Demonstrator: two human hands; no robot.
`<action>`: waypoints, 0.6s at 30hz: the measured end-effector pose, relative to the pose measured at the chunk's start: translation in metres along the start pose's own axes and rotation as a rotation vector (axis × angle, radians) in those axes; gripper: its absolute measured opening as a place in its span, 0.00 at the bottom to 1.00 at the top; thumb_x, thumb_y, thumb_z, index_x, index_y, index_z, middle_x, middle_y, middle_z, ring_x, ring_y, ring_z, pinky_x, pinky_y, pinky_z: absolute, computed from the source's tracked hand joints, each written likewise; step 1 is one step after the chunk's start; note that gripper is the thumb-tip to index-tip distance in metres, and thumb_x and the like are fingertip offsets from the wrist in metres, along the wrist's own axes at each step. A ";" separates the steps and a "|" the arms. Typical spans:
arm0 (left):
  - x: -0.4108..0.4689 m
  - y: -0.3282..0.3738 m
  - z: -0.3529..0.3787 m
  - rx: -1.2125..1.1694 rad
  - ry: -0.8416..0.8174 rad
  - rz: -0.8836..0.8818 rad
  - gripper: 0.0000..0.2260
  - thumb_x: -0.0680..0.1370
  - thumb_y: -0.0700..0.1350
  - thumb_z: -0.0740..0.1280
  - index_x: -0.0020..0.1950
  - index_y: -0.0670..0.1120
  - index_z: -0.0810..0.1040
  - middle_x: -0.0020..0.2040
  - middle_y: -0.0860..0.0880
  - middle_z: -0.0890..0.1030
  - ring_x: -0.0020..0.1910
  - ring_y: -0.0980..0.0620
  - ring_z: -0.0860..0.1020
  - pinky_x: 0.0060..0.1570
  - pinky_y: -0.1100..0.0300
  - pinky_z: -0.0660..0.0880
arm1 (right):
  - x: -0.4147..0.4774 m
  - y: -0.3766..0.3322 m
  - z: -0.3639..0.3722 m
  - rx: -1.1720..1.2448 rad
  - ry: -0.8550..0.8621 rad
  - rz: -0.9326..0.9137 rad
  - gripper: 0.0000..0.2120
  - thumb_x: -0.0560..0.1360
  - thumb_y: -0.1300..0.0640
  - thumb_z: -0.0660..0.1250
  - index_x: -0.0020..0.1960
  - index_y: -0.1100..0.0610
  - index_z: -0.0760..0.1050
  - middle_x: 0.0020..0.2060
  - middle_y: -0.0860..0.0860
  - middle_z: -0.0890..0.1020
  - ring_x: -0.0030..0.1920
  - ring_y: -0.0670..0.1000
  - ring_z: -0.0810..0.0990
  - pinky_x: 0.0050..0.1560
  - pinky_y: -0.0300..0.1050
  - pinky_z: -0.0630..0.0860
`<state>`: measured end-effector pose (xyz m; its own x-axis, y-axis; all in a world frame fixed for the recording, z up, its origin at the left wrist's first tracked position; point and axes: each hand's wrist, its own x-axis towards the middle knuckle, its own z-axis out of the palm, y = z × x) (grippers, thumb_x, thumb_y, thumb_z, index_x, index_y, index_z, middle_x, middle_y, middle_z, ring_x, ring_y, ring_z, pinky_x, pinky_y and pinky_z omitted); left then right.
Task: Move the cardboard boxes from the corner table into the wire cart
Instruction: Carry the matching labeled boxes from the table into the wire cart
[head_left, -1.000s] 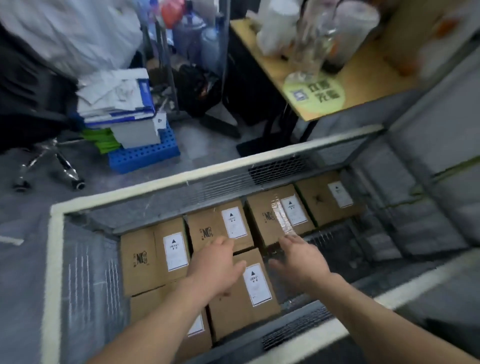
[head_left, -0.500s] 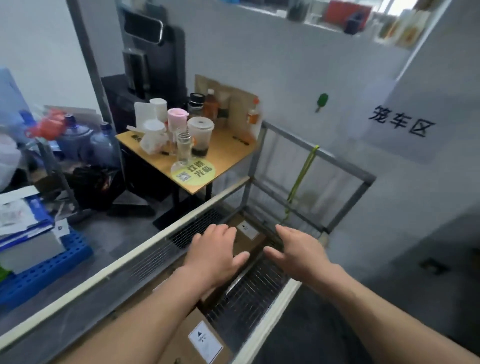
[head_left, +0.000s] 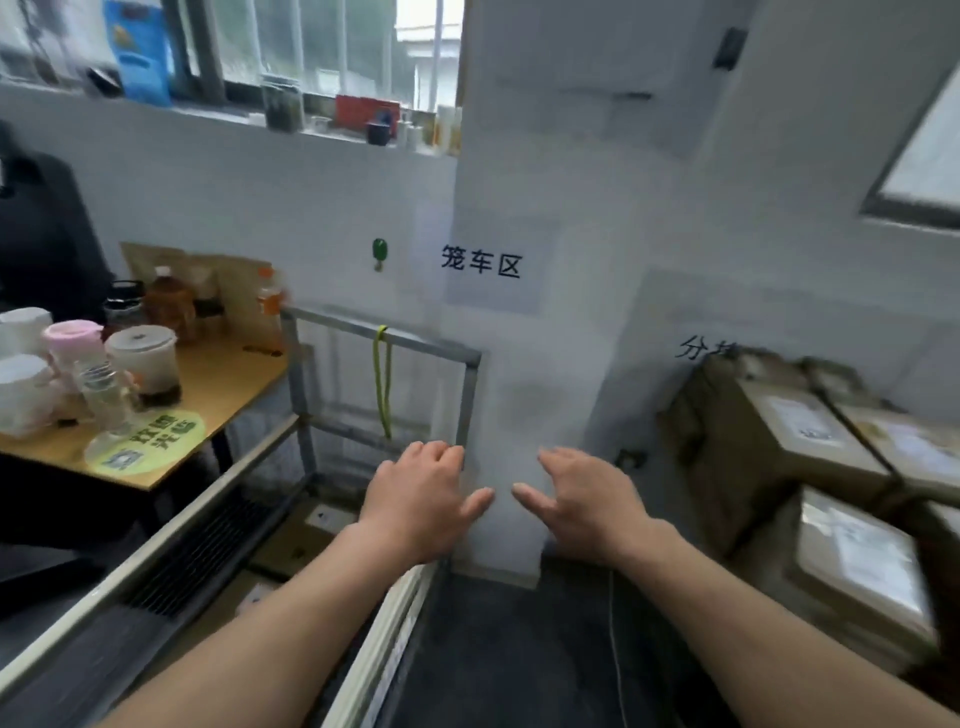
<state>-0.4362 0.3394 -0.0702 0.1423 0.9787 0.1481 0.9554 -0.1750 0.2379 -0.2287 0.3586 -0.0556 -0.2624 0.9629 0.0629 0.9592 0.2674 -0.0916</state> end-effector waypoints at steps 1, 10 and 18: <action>0.003 0.020 0.000 -0.002 0.003 0.020 0.30 0.78 0.68 0.57 0.73 0.50 0.70 0.72 0.50 0.72 0.73 0.49 0.67 0.66 0.48 0.70 | -0.010 0.017 -0.008 -0.007 0.014 0.016 0.29 0.78 0.31 0.56 0.62 0.53 0.75 0.60 0.52 0.80 0.61 0.55 0.79 0.59 0.53 0.76; 0.004 0.178 0.011 -0.020 -0.009 0.198 0.31 0.78 0.69 0.56 0.74 0.50 0.69 0.71 0.50 0.73 0.70 0.49 0.70 0.64 0.49 0.70 | -0.112 0.140 -0.059 0.029 0.110 0.210 0.29 0.78 0.33 0.60 0.70 0.52 0.73 0.66 0.51 0.78 0.65 0.53 0.77 0.62 0.52 0.75; 0.002 0.292 0.027 -0.111 -0.068 0.387 0.32 0.80 0.66 0.58 0.78 0.47 0.65 0.76 0.47 0.69 0.74 0.47 0.67 0.70 0.48 0.68 | -0.199 0.223 -0.083 0.055 0.158 0.391 0.26 0.79 0.34 0.60 0.67 0.51 0.74 0.61 0.50 0.79 0.62 0.53 0.79 0.55 0.49 0.75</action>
<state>-0.1501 0.2932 -0.0266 0.5063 0.8425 0.1839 0.7948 -0.5386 0.2797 0.0457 0.2238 -0.0064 0.1433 0.9760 0.1638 0.9752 -0.1111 -0.1912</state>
